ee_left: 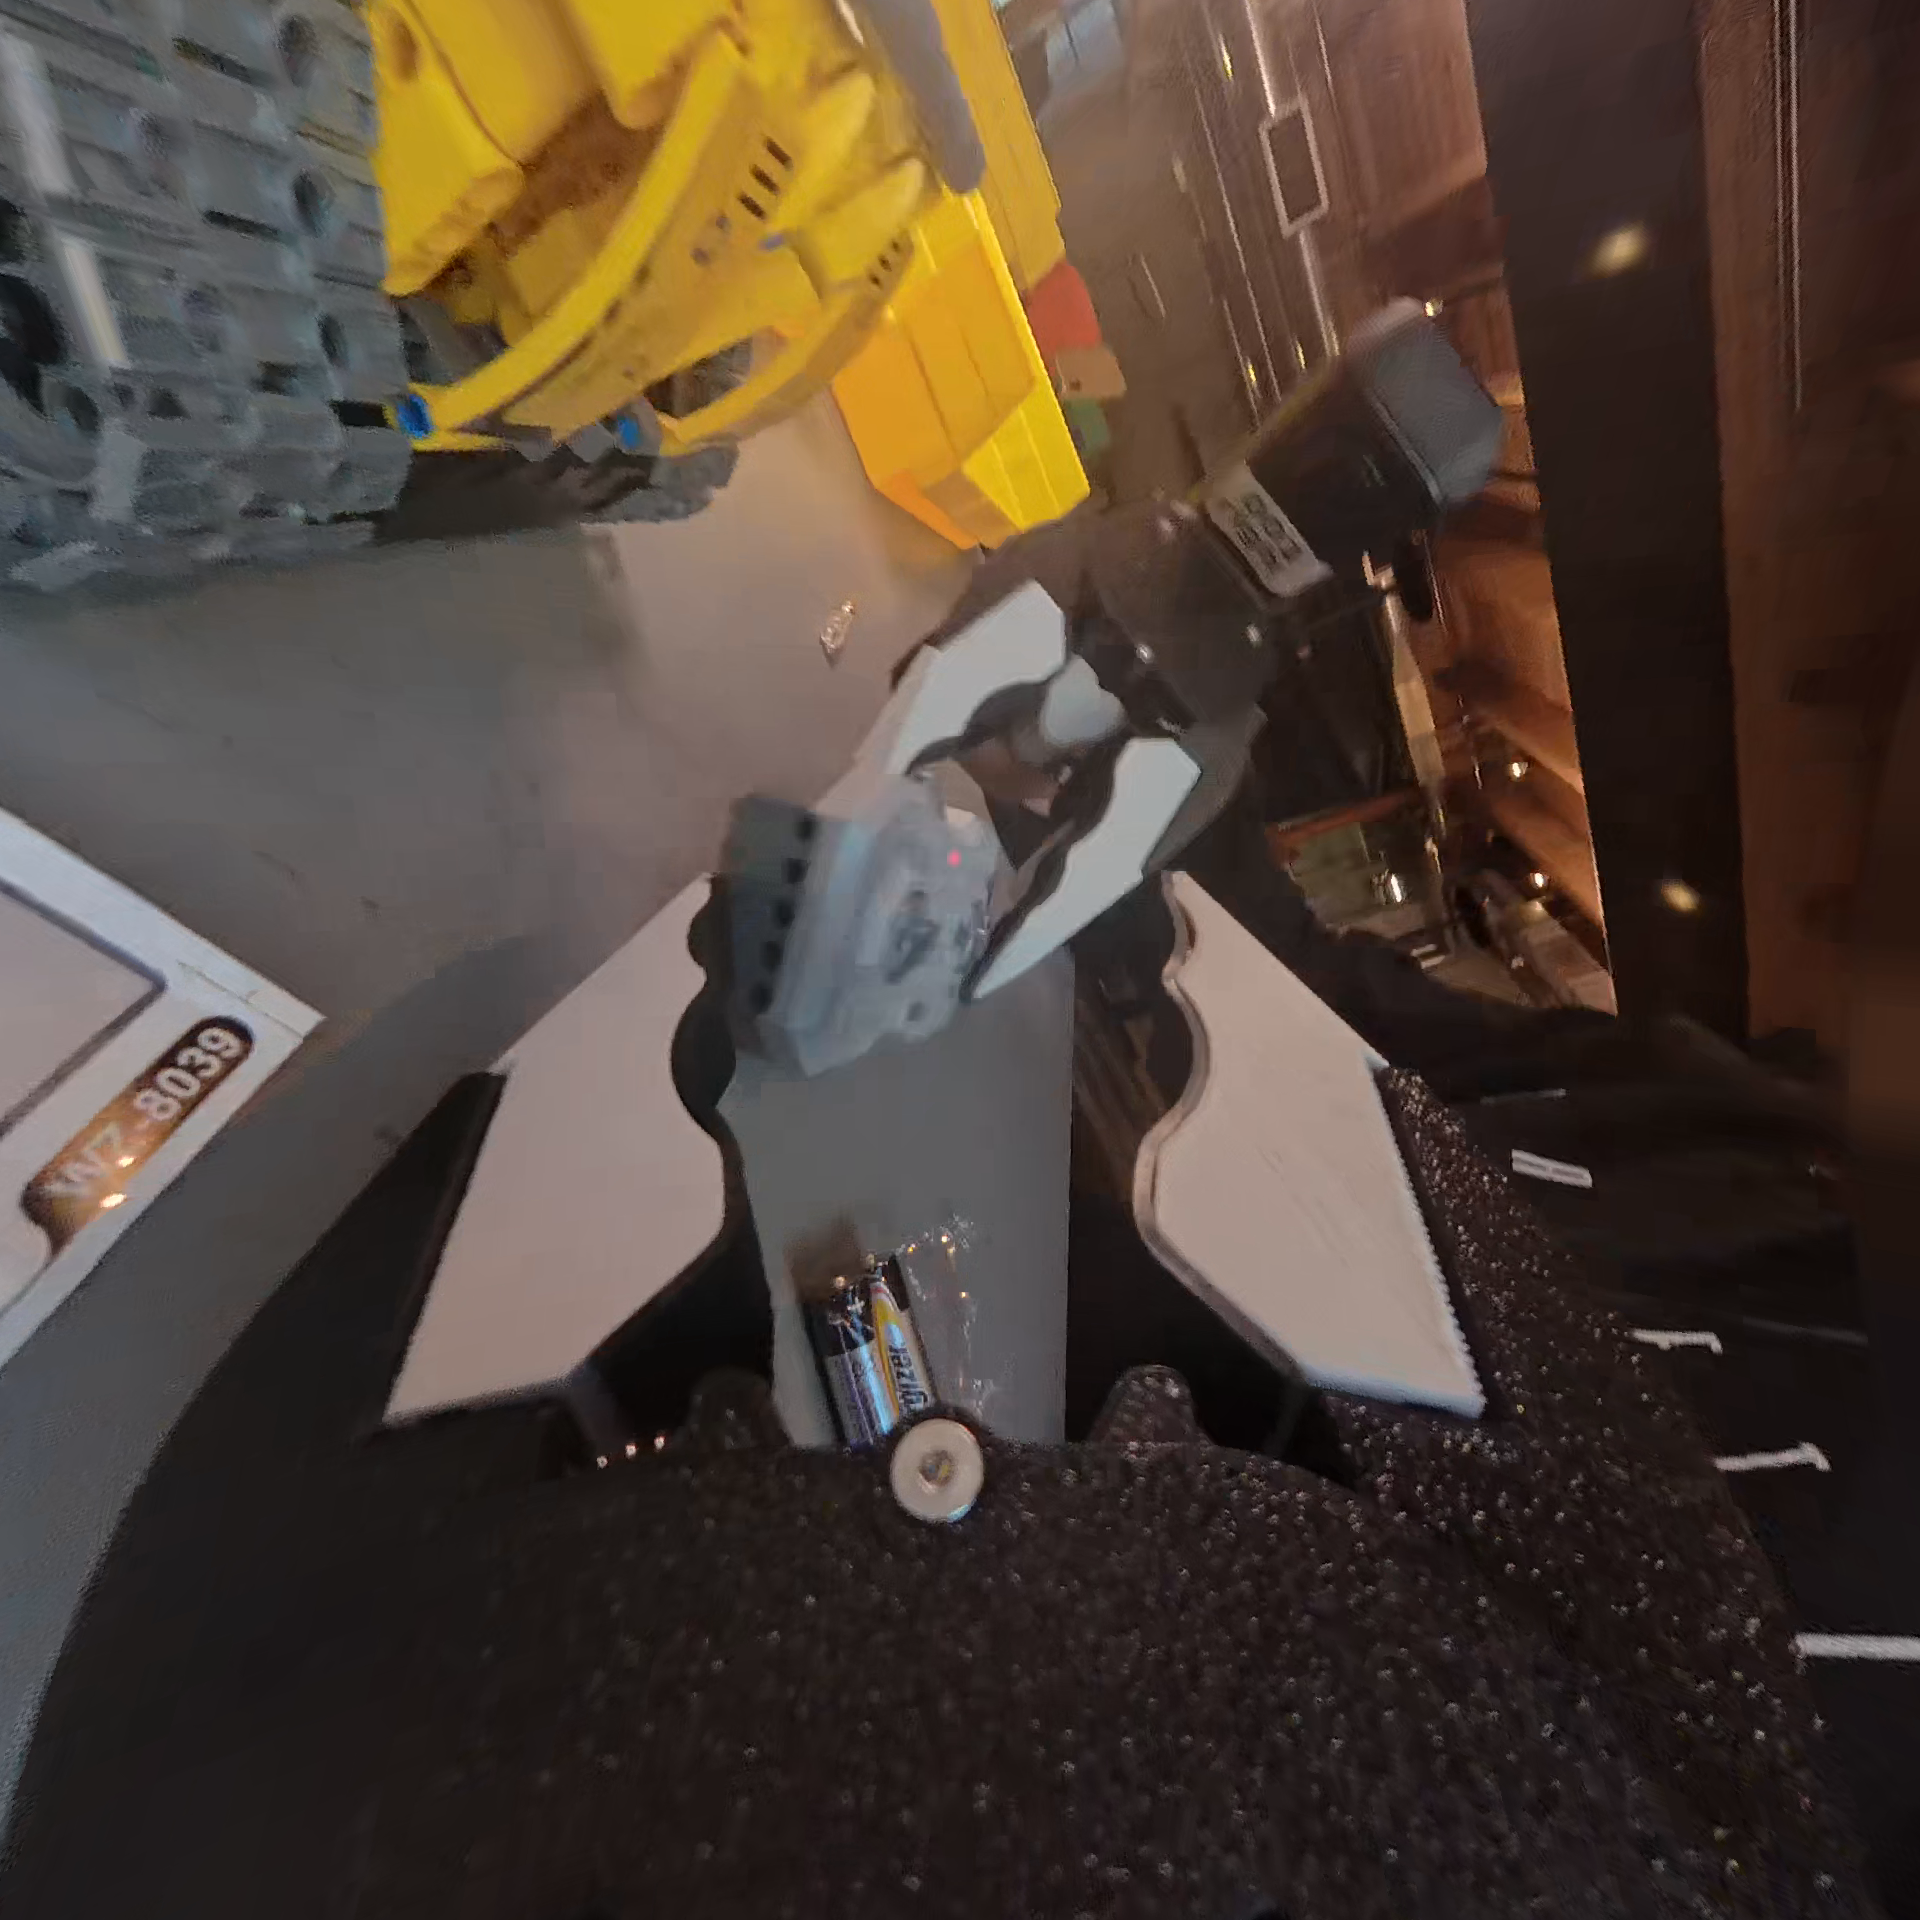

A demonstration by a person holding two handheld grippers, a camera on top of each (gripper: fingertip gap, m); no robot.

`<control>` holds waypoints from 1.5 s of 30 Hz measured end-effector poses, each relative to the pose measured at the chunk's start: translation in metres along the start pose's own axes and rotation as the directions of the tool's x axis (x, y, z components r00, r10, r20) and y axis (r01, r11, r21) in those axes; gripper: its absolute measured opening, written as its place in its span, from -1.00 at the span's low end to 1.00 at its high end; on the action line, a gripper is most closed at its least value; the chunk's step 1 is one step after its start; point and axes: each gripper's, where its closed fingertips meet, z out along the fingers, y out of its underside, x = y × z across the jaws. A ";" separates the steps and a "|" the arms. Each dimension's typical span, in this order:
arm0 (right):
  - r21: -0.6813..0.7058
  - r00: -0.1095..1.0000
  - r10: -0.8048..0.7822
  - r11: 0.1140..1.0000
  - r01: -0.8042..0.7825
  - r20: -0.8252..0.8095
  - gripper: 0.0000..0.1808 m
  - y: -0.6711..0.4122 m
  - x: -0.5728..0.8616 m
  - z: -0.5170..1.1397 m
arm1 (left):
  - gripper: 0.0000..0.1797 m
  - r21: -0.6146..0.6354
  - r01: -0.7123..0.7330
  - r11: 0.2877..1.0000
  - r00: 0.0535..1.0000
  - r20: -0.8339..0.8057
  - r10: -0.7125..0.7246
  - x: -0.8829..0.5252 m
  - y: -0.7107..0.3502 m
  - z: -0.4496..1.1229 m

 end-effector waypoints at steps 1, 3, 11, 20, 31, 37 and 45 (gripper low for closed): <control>-0.029 0.997 0.028 0.999 -0.026 0.079 -0.41 0.005 -0.001 -0.003 | -0.14 -0.018 -0.046 0.999 0.998 -0.039 0.045 0.009 0.003 -0.001; -0.091 0.978 0.039 0.996 -0.020 0.204 -0.41 0.014 -0.004 -0.008 | -0.13 -0.075 -0.183 0.980 0.982 -0.050 0.180 0.021 0.008 0.001; -0.066 0.989 -0.095 0.993 0.103 0.110 -0.32 0.007 0.021 -0.015 | 0.00 -0.484 -0.643 0.594 0.604 0.156 0.782 -0.034 0.018 0.012; -0.016 0.976 -0.127 0.992 0.126 -0.176 -0.07 0.020 0.010 -0.024 | 0.00 -0.545 -0.696 0.468 0.527 0.057 0.848 -0.047 0.026 0.027; 0.014 0.951 -0.242 0.968 0.249 -0.193 -0.30 0.026 0.032 -0.024 | -0.22 -0.566 -0.700 0.435 0.490 0.062 0.869 -0.047 0.038 0.008; 0.064 0.942 -0.270 0.956 0.288 -0.199 -0.32 0.025 0.033 -0.027 | -0.04 -0.539 -0.718 0.440 0.471 0.089 0.878 -0.048 0.028 0.011; 0.080 0.919 -0.321 0.935 0.347 -0.228 -0.32 0.022 0.027 -0.045 | -0.20 -0.560 -0.722 0.406 0.438 0.084 0.895 -0.050 0.029 0.021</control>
